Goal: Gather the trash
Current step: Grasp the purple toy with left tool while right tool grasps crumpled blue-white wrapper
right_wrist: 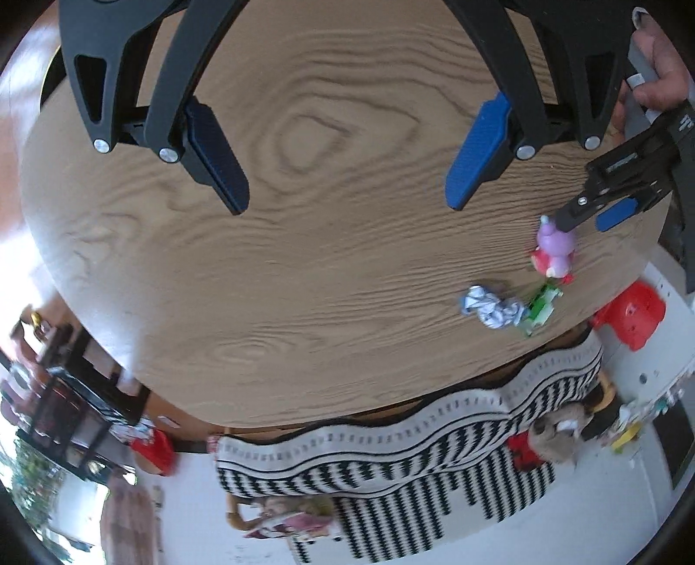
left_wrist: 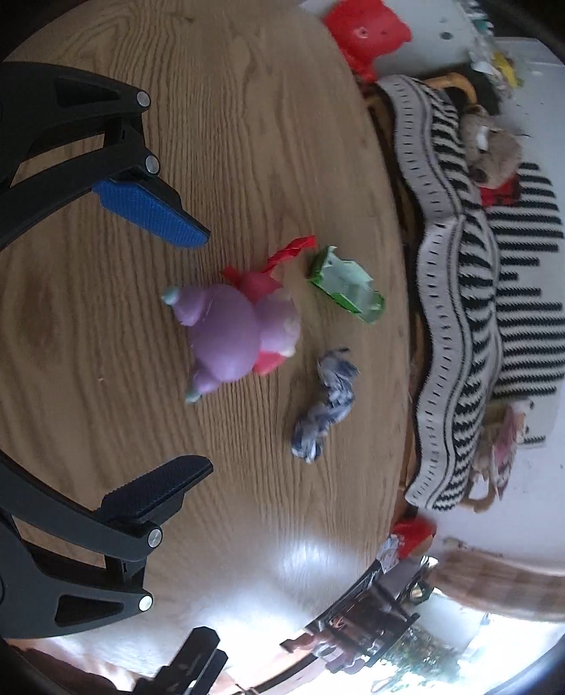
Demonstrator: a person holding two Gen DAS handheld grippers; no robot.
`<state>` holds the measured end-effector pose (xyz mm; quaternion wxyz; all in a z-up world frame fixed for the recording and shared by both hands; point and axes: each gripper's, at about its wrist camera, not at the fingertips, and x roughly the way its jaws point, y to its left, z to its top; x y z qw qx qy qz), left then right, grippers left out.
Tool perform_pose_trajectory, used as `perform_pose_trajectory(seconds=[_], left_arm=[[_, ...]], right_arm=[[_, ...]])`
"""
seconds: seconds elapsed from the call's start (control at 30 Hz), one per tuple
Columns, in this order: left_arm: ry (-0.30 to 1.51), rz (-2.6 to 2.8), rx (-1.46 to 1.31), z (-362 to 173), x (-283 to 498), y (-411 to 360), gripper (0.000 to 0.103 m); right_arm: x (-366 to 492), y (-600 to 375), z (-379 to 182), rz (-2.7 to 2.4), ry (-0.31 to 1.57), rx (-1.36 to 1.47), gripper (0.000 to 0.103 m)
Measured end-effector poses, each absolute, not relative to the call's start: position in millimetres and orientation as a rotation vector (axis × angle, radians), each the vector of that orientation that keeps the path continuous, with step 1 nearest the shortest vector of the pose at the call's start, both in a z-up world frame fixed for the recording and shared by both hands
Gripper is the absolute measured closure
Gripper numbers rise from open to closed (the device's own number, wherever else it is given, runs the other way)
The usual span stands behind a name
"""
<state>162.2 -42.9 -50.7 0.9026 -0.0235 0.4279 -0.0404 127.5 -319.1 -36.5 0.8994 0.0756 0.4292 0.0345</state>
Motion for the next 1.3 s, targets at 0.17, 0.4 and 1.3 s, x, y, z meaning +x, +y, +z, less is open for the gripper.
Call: perform_pose_trajectory(seconds=[0.17, 0.4, 1.3], left_arm=[[0.889, -0.061, -0.025, -63, 178, -43, 0.009], [0.891, -0.084, 0.032, -73, 180, -47, 0.05], [0.927, -0.049, -0.134, -55, 151, 51, 0.053]], right_arm=[[153, -302, -43, 0.113, 0.897, 0.156, 0.015], [186, -285, -59, 0.139, 0.924, 0.124, 0.015], [258, -153, -82, 0.28, 0.92, -0.118, 0.073]])
